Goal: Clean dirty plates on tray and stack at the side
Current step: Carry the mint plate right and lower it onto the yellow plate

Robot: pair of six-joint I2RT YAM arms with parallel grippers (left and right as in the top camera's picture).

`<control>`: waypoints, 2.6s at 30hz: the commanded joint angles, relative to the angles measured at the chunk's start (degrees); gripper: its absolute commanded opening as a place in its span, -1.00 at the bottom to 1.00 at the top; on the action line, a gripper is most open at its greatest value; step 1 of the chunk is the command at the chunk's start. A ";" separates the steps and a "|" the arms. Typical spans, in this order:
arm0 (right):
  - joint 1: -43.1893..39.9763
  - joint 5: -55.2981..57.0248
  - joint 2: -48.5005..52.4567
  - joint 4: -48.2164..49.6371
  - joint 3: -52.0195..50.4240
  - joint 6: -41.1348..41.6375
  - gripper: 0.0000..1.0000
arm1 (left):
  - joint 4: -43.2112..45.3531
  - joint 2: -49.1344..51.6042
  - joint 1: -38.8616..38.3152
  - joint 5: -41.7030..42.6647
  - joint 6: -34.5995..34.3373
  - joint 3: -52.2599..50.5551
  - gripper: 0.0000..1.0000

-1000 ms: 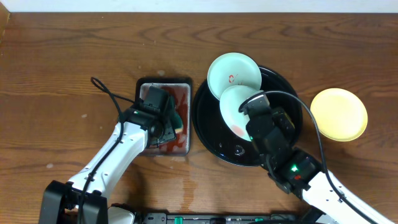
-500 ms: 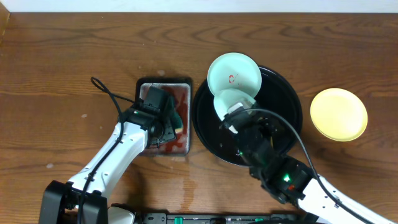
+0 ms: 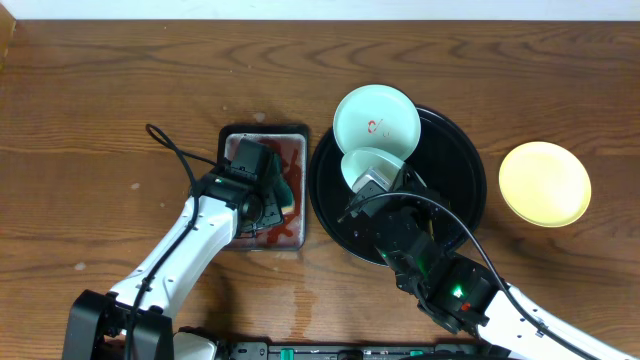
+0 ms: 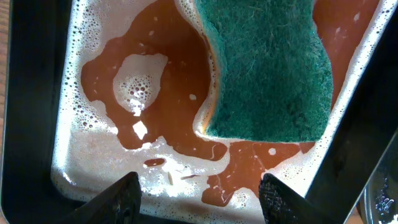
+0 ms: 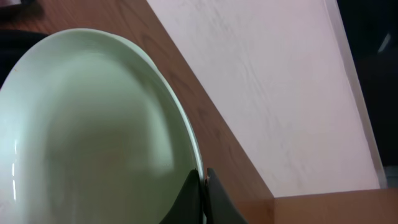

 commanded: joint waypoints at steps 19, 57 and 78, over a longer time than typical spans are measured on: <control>0.55 1.70 -0.50 0.39 0.70 -0.94 -0.97 | -0.20 -0.02 0.24 -0.92 0.57 -0.02 0.24; -41.05 -31.26 3.37 -15.30 0.68 65.07 -0.98 | -0.46 -0.02 0.24 -0.92 0.57 -0.02 0.24; -82.84 -51.78 9.97 -16.17 0.66 78.88 -0.97 | -0.63 -0.02 0.24 -0.92 0.57 -0.02 0.24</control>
